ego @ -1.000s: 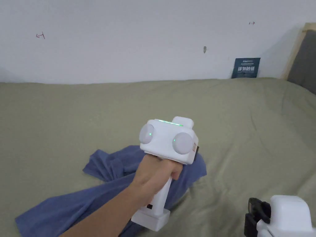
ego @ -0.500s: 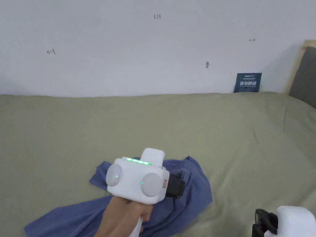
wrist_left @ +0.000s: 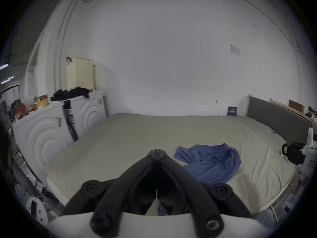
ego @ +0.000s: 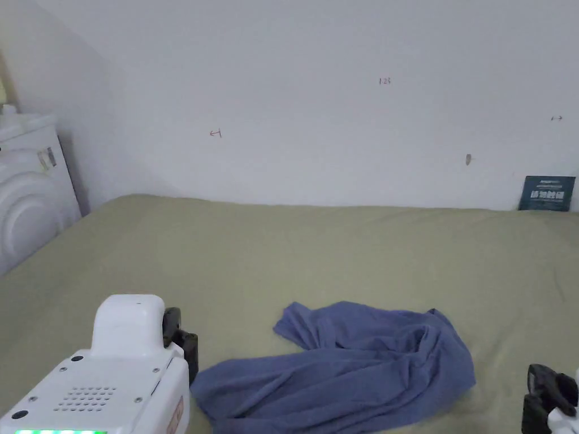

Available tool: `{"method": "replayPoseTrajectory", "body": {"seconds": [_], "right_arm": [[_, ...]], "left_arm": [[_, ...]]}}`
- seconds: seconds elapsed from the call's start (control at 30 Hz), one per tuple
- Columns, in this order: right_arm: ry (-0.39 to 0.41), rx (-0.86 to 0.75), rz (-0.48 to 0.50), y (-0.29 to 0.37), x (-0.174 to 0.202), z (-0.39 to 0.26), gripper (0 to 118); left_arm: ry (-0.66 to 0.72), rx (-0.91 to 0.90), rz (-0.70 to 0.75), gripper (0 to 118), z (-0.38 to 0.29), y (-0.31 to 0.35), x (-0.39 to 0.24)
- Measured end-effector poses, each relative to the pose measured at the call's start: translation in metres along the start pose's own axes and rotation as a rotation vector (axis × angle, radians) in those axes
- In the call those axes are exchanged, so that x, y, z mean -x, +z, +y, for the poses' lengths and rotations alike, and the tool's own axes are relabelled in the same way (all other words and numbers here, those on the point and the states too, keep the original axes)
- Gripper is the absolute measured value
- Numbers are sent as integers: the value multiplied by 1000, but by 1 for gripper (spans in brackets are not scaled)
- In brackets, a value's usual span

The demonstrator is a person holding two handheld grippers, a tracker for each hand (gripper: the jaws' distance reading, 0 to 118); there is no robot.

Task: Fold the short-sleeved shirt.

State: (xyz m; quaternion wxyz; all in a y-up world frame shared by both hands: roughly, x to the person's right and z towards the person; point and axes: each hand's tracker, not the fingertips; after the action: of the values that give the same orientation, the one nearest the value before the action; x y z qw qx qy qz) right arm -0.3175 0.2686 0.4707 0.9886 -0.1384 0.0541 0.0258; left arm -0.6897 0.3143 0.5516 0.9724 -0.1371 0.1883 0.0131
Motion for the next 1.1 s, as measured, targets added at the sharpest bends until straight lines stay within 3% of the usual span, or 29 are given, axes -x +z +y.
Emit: {"method": "replayPoseTrajectory", "body": {"seconds": [0.13,0.43,0.6,0.77,0.97,1.03,1.07,1.1], "right_arm": [[20,-23,-3,15,10,-2,2],[-17,-21,31,16,23,3,2],[-24,-14,39,4,24,3,2],[-16,14,47,-15,27,-6,2],[-27,98,53,-48,29,-23,2],[-21,136,45,-61,28,-30,2],[-22,151,46,-67,27,-33,2],[-22,165,49,-73,26,-37,2]], "left_arm": [[18,-24,81,0,-8,26,17],[94,31,76,0,-13,20,35],[67,82,65,0,-13,3,33],[62,213,-16,0,-10,-57,34],[24,450,-81,2,-38,-186,32],[-29,533,-52,23,-54,-230,24],[-35,564,-70,56,-62,-249,23],[-25,608,-77,103,-71,-270,23]]}}
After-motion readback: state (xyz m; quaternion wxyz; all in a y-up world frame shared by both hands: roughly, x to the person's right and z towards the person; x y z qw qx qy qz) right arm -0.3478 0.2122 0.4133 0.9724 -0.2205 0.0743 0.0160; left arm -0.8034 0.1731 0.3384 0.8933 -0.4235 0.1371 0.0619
